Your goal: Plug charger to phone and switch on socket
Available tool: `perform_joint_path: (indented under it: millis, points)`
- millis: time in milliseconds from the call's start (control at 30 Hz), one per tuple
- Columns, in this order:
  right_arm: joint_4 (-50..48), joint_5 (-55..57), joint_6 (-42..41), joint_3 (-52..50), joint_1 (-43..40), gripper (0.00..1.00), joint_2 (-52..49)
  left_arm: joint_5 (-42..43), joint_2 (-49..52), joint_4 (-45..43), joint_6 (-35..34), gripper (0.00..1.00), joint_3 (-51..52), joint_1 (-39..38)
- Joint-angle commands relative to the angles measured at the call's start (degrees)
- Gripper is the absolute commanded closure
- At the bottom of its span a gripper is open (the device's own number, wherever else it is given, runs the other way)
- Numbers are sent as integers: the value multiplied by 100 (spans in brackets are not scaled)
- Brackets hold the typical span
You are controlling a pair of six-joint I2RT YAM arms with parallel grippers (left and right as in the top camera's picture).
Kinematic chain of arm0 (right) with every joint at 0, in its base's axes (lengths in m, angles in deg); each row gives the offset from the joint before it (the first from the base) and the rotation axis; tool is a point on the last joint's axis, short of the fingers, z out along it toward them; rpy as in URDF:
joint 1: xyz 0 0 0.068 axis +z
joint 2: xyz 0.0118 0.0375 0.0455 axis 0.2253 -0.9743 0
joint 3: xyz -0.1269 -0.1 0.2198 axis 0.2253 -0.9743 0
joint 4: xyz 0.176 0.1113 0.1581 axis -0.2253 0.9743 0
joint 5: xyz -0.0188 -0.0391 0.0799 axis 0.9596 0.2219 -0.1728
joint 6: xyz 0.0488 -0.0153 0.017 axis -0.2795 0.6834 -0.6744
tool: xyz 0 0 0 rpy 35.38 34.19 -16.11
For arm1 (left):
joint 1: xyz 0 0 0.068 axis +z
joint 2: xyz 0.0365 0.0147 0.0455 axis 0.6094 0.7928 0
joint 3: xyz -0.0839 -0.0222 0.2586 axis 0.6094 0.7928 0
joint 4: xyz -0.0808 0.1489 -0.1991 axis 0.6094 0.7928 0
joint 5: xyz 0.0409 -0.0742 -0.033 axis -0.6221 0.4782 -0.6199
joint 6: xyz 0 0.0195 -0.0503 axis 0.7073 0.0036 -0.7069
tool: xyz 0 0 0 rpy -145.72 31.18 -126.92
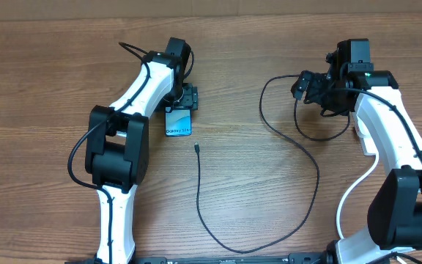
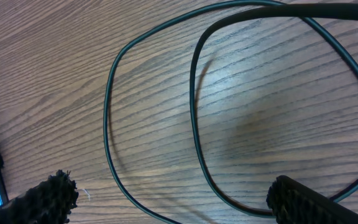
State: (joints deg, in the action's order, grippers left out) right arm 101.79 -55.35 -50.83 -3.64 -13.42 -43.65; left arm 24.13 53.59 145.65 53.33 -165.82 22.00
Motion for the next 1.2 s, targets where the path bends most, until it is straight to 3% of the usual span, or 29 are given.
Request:
perform_joint_path:
  millis: [0, 233, 700, 1167]
  points:
    - [-13, 39, -20, 20, -22, 0, 24, -345, 675, 149, 166, 15, 485, 197]
    - [-13, 42, -20, 20, -22, 0, 24, -286, 675, 212, 170, 11, 485, 262]
    - [-13, 39, -20, 20, -22, 0, 24, -142, 675, 229, 315, 16, 485, 225]
    - [-13, 42, -20, 20, -22, 0, 24, -136, 675, 247, -199, 19, 503, 155]
